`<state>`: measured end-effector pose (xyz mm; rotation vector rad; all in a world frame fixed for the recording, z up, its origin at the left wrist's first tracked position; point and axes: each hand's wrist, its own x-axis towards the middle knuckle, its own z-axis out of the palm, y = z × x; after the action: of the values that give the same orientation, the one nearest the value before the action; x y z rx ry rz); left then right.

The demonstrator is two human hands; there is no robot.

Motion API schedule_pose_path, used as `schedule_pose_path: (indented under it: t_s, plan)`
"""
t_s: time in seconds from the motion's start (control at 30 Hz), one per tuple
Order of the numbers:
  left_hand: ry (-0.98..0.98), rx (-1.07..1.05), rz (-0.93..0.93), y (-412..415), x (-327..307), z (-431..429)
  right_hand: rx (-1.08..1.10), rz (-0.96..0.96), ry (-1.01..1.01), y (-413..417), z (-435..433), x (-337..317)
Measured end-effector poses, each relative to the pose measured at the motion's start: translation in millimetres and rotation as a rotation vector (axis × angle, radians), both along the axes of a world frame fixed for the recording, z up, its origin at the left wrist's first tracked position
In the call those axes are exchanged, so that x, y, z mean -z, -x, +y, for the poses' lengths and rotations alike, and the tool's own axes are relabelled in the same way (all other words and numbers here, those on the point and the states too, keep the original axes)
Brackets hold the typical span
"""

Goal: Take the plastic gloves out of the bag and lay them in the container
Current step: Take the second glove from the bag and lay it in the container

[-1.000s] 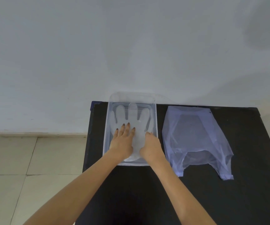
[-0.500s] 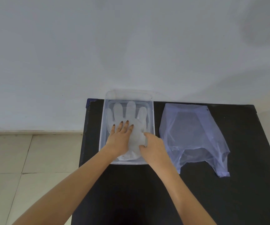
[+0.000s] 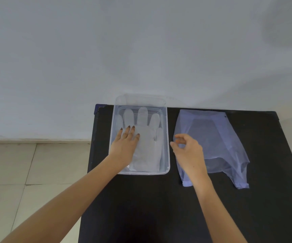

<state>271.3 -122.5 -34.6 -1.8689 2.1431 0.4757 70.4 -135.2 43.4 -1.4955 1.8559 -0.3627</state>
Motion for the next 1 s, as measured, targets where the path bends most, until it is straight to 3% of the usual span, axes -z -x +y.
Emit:
schedule_pose_path:
  t_s: [0.2, 0.73, 1.0]
  plan:
    - [-0.009, 0.103, 0.181, 31.7, -4.5, -0.9, 0.050, -0.136, -0.063, -6.0, 0.6, 11.6]
    - [-0.046, 0.125, 0.183, 44.4, 12.2, -1.3, 0.008, -0.155, -0.017, -3.8, -1.2, 16.4]
    - [-0.003, 0.041, 0.190, 41.0, 11.4, -33.6, -0.003, -0.161, -0.002, -1.8, -0.9, 23.5]
